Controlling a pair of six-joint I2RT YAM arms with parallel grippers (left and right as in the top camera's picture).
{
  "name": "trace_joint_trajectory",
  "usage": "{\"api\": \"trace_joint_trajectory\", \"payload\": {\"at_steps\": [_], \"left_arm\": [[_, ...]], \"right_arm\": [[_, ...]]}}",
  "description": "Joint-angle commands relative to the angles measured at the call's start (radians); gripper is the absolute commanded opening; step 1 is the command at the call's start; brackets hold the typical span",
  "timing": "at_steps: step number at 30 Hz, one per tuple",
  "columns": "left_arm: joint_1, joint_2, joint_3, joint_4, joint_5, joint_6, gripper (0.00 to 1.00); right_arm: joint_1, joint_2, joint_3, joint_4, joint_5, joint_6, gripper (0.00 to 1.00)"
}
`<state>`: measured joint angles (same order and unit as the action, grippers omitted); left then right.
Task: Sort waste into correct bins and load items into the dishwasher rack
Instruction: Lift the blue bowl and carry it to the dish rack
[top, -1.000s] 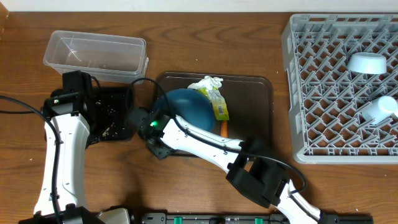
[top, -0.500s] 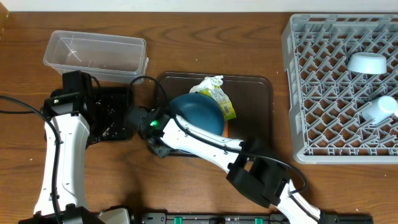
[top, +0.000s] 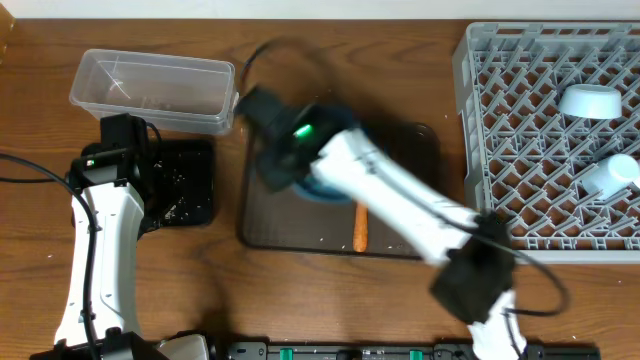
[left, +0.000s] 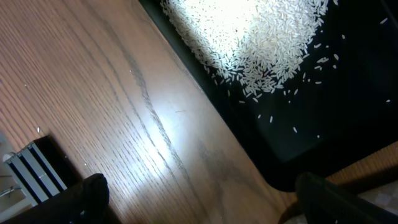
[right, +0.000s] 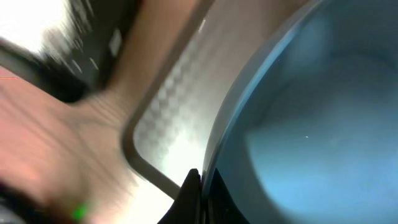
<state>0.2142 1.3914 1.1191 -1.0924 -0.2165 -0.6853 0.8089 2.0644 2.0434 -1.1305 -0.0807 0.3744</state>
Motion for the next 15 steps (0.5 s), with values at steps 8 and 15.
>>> {"api": "trace_joint_trajectory", "payload": {"at_steps": [8,15], "left_arm": [[0.005,0.0,0.014,-0.003,-0.013,-0.016,0.99],[0.005,0.0,0.014,-0.003,-0.013,-0.016,0.99]], "right_arm": [[-0.43,-0.258,0.036,0.005,-0.448,-0.146,0.01],[-0.662,-0.26,0.034,-0.019,-0.768,-0.259,0.01]]}}
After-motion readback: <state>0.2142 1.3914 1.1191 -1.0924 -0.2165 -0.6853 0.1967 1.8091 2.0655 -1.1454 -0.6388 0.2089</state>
